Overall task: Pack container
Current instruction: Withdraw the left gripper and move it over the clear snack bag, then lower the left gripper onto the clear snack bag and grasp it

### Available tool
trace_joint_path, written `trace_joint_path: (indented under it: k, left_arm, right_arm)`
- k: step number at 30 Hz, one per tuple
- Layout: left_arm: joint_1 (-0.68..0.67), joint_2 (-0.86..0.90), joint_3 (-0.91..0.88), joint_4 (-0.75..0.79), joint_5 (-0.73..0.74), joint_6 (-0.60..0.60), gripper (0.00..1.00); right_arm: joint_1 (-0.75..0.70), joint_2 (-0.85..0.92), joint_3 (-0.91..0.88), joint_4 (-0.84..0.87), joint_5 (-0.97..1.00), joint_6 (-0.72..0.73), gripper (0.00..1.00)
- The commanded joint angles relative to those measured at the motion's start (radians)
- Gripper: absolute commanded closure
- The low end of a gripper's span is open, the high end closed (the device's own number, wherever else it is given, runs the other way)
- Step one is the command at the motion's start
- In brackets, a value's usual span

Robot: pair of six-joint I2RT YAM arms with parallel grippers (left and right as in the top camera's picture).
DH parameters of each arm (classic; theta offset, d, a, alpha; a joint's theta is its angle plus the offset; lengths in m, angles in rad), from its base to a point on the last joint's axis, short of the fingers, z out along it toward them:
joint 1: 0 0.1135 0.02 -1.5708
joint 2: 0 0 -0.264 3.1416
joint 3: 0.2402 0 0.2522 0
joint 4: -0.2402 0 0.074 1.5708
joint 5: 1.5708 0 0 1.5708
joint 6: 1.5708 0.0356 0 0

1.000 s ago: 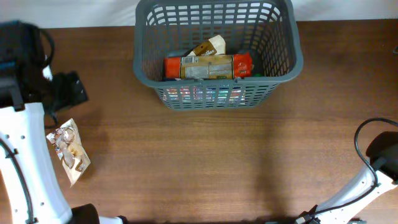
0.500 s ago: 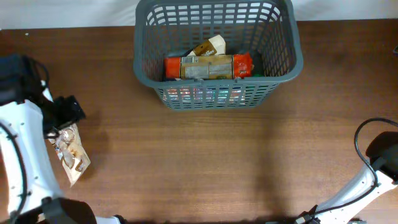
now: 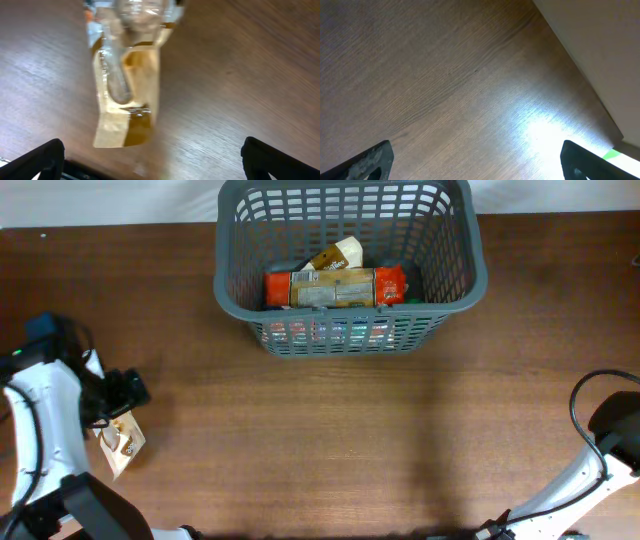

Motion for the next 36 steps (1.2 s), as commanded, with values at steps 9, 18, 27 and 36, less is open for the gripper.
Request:
trace_joint_path:
  k: [9, 18, 27, 36]
  left_arm:
    - [0.142, -0.014, -0.005, 0.107, 0.025, 0.208, 0.01]
    - [0.142, -0.011, -0.005, 0.159, 0.11, 0.285, 0.01]
    - [0.143, 0.058, -0.006, 0.166, 0.134, 0.308, 0.01]
    - [0.143, 0.184, -0.006, 0.192, 0.135, 0.308, 0.01]
  right_arm:
    - [-0.006, -0.004, -0.003, 0.001, -0.002, 0.012, 0.01]
    - [-0.006, -0.004, -0.003, 0.001, -0.002, 0.012, 0.01]
    - [-0.006, -0.004, -0.003, 0.001, -0.002, 0.012, 0.01]
    - [-0.006, -0.004, -0.003, 0.001, -0.002, 0.012, 0.01]
